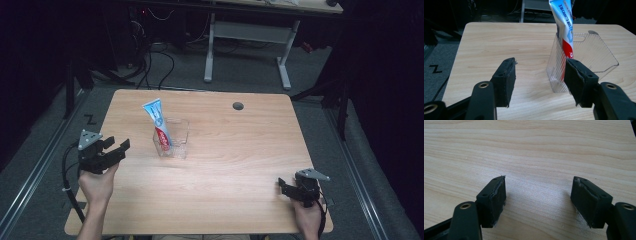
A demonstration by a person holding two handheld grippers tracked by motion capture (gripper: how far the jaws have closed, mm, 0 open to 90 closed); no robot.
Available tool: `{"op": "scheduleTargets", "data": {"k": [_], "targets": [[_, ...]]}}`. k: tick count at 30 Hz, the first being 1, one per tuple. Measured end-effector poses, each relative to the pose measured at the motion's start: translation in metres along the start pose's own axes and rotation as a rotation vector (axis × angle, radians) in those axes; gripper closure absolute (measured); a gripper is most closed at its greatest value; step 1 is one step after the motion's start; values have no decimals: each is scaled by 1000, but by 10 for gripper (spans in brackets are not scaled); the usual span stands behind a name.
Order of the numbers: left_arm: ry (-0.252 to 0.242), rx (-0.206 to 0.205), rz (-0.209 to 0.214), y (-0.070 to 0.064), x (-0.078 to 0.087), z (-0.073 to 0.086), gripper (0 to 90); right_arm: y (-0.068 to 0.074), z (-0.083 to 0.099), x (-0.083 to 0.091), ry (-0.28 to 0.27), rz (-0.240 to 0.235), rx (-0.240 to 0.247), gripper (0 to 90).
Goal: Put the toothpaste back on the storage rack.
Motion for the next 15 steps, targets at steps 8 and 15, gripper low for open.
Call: {"op": "scheduleTargets", "data": {"k": [8,15], "targets": [[12,2,0,1,-1,8,429,0,0,0,0,0,0,285],[22,11,-3,3,-2,15,429,0,0,0,-1,0,-1,285]]}}
Point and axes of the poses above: each handheld gripper's, and its own axes: x roughly backward along the jaws, z roughly out of its underside, y roughly to its left, the point moved 10 cm from there along -x, roughly forward along the jaws, and after that the axes turned 15 degrees about -z, right-handed, at the moved point
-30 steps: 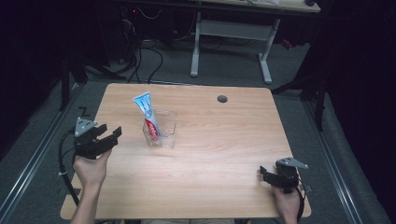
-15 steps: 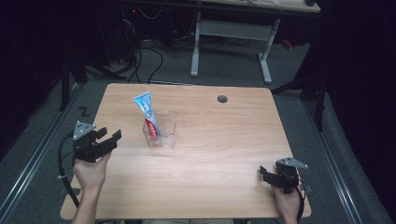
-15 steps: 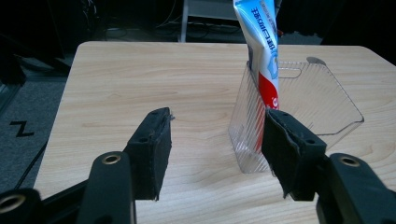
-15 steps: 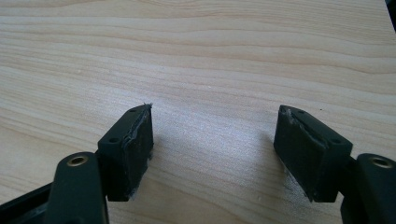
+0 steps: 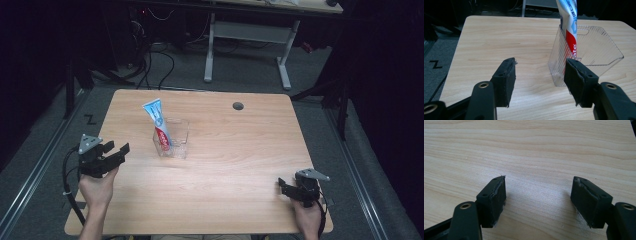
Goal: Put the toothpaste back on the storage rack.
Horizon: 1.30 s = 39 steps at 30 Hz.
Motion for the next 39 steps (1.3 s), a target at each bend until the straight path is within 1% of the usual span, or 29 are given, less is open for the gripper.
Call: {"op": "scheduleTargets", "data": {"k": [14,27,39], "targets": [[19,5,-7,3,-2,13,429,0,0,0,0,0,1,285],[38,-1,-14,5,-4,26,429,0,0,0,1,0,1,286],[54,10,-12,5,-7,36,429,0,0,0,0,0,1,285]]}}
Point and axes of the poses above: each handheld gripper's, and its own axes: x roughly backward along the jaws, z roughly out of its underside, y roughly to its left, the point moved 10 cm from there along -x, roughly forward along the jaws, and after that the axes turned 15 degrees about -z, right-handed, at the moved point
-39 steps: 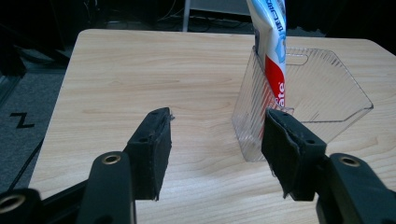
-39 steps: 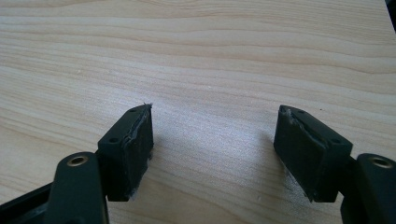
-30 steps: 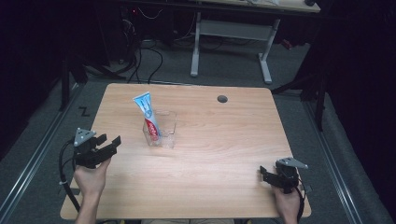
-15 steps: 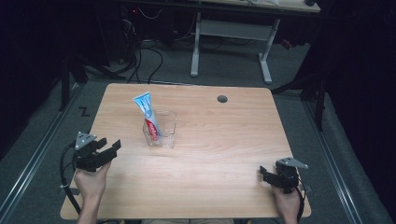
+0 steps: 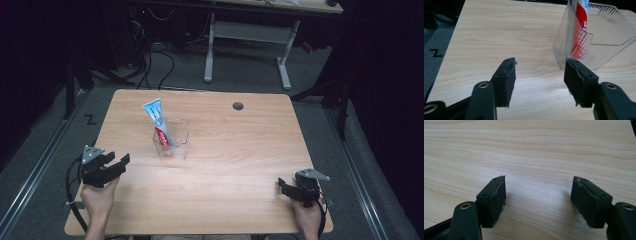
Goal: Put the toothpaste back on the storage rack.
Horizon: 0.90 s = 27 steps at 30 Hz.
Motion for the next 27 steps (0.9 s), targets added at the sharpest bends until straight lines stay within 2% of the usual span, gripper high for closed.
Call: {"op": "scheduleTargets", "data": {"k": [27], "targets": [[40,-4,-9,-4,-13,20,428,0,0,0,0,0,0,285]]}}
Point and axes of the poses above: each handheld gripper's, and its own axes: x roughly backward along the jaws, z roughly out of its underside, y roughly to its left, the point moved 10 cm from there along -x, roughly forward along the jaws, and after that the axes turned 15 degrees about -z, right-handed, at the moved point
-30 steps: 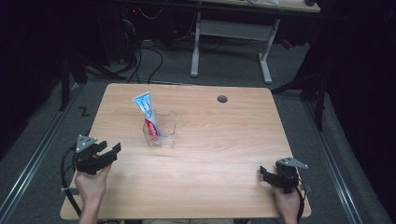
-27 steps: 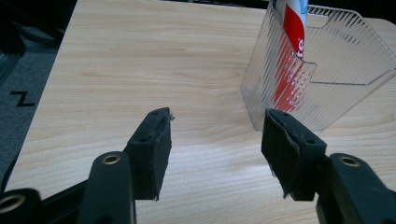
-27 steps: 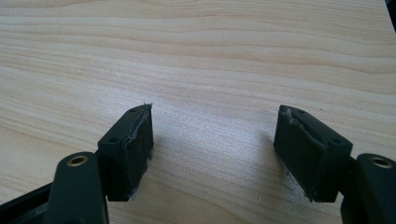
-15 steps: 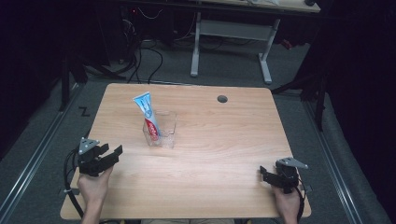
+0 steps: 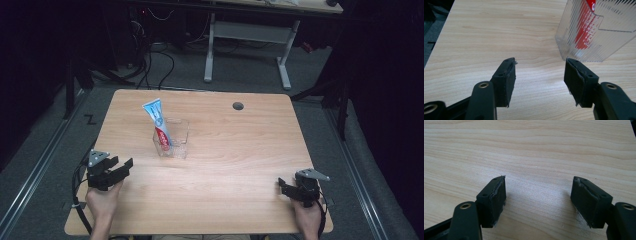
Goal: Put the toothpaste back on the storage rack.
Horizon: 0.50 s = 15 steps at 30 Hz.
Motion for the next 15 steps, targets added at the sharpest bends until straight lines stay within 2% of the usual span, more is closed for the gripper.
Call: {"op": "scheduleTargets", "data": {"k": [15], "targets": [[25,-10,0,-8,-10,11,427,0,0,0,0,0,0,286]]}}
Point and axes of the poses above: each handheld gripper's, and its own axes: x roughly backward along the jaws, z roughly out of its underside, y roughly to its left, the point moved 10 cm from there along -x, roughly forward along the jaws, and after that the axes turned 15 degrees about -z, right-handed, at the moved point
